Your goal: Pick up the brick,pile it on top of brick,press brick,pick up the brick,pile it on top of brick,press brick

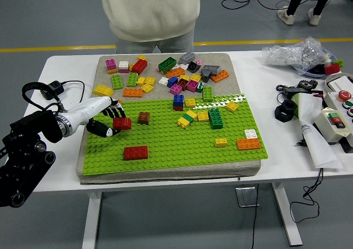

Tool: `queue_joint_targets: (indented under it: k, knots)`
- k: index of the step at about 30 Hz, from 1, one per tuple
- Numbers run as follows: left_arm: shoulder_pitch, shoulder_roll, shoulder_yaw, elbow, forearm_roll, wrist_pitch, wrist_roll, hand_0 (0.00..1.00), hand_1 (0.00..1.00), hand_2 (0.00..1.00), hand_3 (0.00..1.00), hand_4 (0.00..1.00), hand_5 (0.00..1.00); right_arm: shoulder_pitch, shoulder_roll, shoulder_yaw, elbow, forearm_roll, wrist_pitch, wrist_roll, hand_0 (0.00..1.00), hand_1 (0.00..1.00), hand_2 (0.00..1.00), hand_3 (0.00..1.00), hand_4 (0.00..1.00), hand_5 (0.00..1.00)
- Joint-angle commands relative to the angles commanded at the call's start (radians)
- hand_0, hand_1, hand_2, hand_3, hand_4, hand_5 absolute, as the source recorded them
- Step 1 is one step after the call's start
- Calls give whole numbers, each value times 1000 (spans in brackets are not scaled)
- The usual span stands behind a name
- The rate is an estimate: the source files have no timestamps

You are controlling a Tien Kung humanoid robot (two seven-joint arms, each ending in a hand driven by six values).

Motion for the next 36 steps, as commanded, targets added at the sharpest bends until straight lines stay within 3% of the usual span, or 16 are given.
queue_joint_targets:
  k: [7, 14, 22, 36]
  knots:
    - [84, -16, -49, -120, 21, 3, 19, 578, 574, 515, 531, 534, 2, -3, -1, -1, 0, 5, -1, 0, 763, 682, 722, 745, 998, 688]
    - [149, -36, -49, -183, 34, 8, 26, 583, 578, 519, 534, 553, 2, -4, 0, -1, 0, 7, -1, 1, 762, 682, 723, 745, 998, 688]
    - [175, -60, -40, -184, 44, 17, 29, 584, 579, 519, 533, 554, 2, -6, -2, 1, 0, 2, -1, 0, 763, 682, 723, 745, 998, 689]
    - [194, -80, -23, -143, 56, 44, 16, 615, 603, 524, 537, 577, 2, -7, 2, 2, 0, -6, 0, -3, 763, 681, 723, 745, 998, 687]
